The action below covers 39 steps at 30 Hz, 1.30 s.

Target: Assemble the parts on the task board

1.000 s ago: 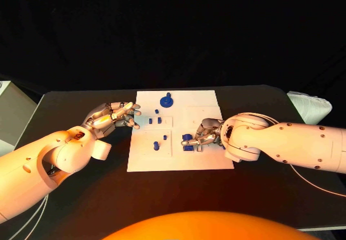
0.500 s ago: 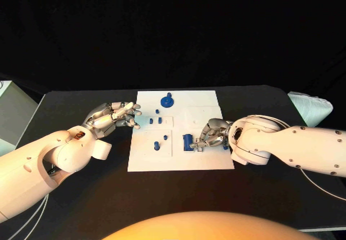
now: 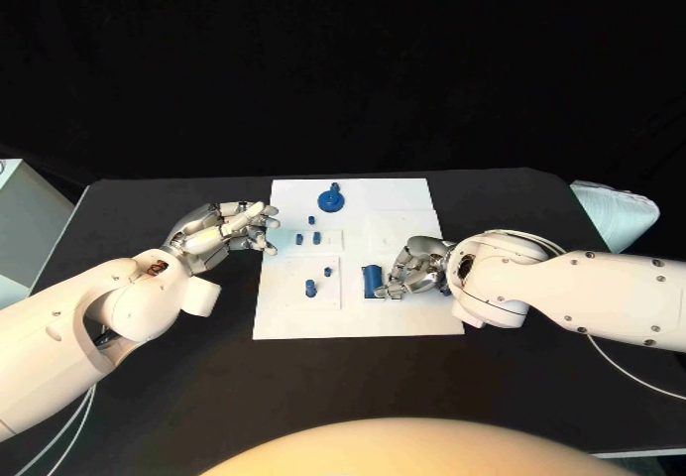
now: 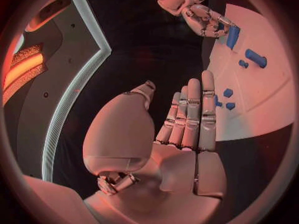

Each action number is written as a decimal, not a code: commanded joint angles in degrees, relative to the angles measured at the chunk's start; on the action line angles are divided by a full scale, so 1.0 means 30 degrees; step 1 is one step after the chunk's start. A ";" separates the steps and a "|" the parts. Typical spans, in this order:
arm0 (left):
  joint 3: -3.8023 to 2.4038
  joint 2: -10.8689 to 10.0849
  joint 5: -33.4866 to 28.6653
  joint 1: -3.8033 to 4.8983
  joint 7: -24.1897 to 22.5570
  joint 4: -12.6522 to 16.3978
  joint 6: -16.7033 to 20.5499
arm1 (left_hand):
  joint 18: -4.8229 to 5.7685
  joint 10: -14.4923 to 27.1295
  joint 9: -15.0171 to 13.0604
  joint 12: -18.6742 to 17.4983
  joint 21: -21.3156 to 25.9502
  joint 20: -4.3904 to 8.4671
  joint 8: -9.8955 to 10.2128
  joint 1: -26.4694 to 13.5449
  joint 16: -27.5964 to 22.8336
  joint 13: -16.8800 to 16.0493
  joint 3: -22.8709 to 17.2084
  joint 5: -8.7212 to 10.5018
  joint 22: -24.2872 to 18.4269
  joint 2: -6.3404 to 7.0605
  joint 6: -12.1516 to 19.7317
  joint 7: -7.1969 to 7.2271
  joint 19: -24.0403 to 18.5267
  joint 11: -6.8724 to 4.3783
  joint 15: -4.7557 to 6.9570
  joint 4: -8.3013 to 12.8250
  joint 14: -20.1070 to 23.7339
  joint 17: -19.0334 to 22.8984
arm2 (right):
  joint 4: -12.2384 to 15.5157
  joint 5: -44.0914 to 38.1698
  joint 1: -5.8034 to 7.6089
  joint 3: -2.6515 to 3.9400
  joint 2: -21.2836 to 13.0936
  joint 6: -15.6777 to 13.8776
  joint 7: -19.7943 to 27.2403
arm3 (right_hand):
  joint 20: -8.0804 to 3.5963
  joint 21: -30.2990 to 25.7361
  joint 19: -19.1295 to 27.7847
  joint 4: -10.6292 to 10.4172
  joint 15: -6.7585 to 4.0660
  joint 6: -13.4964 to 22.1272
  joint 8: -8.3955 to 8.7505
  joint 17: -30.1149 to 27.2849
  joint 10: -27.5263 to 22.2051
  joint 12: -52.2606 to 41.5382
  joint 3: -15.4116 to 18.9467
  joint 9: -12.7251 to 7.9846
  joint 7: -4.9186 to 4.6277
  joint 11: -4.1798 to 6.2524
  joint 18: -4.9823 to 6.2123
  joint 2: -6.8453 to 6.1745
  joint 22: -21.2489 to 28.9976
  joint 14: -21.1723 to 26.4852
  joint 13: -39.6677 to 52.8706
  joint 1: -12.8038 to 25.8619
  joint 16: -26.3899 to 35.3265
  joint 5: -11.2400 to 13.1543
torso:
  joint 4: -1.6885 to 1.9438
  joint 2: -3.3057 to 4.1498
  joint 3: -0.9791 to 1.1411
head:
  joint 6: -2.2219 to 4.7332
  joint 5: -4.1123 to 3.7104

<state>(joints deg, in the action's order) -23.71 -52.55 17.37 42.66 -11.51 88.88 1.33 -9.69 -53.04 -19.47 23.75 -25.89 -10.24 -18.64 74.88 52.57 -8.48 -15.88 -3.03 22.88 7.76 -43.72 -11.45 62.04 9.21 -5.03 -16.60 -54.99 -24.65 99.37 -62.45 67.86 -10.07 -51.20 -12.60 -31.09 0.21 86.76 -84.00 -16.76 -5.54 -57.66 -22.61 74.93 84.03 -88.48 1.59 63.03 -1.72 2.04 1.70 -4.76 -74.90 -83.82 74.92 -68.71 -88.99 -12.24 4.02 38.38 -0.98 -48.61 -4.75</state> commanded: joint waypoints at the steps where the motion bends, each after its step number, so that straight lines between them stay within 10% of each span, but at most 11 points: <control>1: -0.0008 0.0084 0.0011 -0.0051 -0.0160 -0.0032 -0.0390 | -0.0243 0.0163 0.0027 0.0104 0.0124 0.0004 -0.0090 0.0030 0.0085 -0.0024 0.0140 0.0026 -0.0026 -0.0164 0.0148 -0.0563 0.0163 -0.0031 -0.0026 -0.0003 0.0097 -0.0022 | -0.0119 -0.0201 -0.0047 0.0006 0.0075 -0.0403 -0.0060 | -0.0110 0.0092 -0.1929 0.0011 -0.0133 -0.0153 -0.0071 0.4574 0.1737 -0.0075 -0.0161 0.0031 -0.0010 0.0085 -0.0384 0.0179 -0.4768 -0.1964 0.4753 -0.0082 -0.0106 -0.0132 | -0.0012 0.0006 -0.0013 | -0.0009 -0.0018; 14: -0.0008 0.0072 0.0017 -0.0281 -0.0158 -0.0027 -0.0414 | -0.0243 0.0163 0.0027 0.0104 0.0124 0.0004 -0.0090 0.0030 0.0085 -0.0024 0.0140 0.0026 -0.0026 -0.0164 0.0148 -0.0563 0.0163 -0.0031 -0.0026 -0.0003 0.0097 -0.0022 | -0.0507 -0.0535 -0.0107 0.0006 0.0431 -0.0634 -0.0218 | -0.0145 0.0068 -0.1928 0.0021 -0.0173 -0.0197 -0.0103 0.4572 0.1742 -0.0078 -0.0458 0.0053 0.0047 0.0133 -0.0380 0.0657 -0.4764 -0.1964 0.4756 0.0032 -0.0104 -0.0380 | 0.0018 0.0007 0.0002 | -0.0053 0.0005; 27: -0.0008 0.0031 0.0018 -0.0296 -0.0144 -0.0033 -0.0426 | -0.0243 0.0184 0.0032 0.0124 0.0146 0.0003 -0.0108 0.0073 0.0083 -0.0030 0.0180 0.0026 -0.0046 -0.0198 0.0164 -0.0565 0.0175 -0.0028 -0.0027 -0.0005 0.0103 -0.0025 | 0.0092 0.0343 -0.0173 0.0040 -0.0237 -0.1179 0.0584 | -0.0148 -0.0012 -0.1922 -0.0002 -0.0151 0.0009 -0.0006 0.4541 0.1727 -0.0051 -0.0185 0.0050 -0.0030 0.0086 -0.0367 0.0077 -0.4746 -0.1957 0.4741 0.0675 -0.0087 -0.0322 | -0.0009 0.0007 0.0020 | -0.0031 0.0047; 39: -0.0008 0.0038 0.0019 -0.0299 -0.0178 -0.0118 -0.0407 | -0.0243 0.0184 0.0032 0.0124 0.0146 0.0003 -0.0108 0.0073 0.0083 -0.0030 0.0180 0.0026 -0.0046 -0.0198 0.0164 -0.0565 0.0175 -0.0028 -0.0027 -0.0005 0.0103 -0.0025 | 0.0357 0.1886 0.0704 0.0333 -0.2180 -0.1182 0.2582 | 0.0312 0.0147 -0.1933 0.0118 0.0473 0.0886 0.2926 0.4655 0.1825 -0.0221 -0.0962 -0.2491 -0.0893 -0.0661 -0.0400 0.0132 -0.4795 -0.1981 0.4853 -0.0060 -0.0146 -0.0166 | -0.0046 -0.0016 0.0005 | 0.0022 -0.0118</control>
<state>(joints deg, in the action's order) -23.72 -52.52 17.39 41.80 -11.49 88.49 1.17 -9.69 -52.83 -19.43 23.75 -25.66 -10.24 -18.73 74.99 52.57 -8.52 -15.56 -3.03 22.80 7.65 -43.52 -11.25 62.04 9.00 -5.03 -16.60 -54.98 -24.63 100.69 -58.78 69.79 -9.09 -57.43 -16.39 -26.23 0.65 86.86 -84.00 -16.46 -4.49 -54.83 -14.04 74.92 84.14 -88.98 -1.11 55.81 -4.33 0.49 1.21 -4.28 -74.93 -84.02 74.91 -68.40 -89.26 -12.99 3.90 38.35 -0.93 -48.66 -4.88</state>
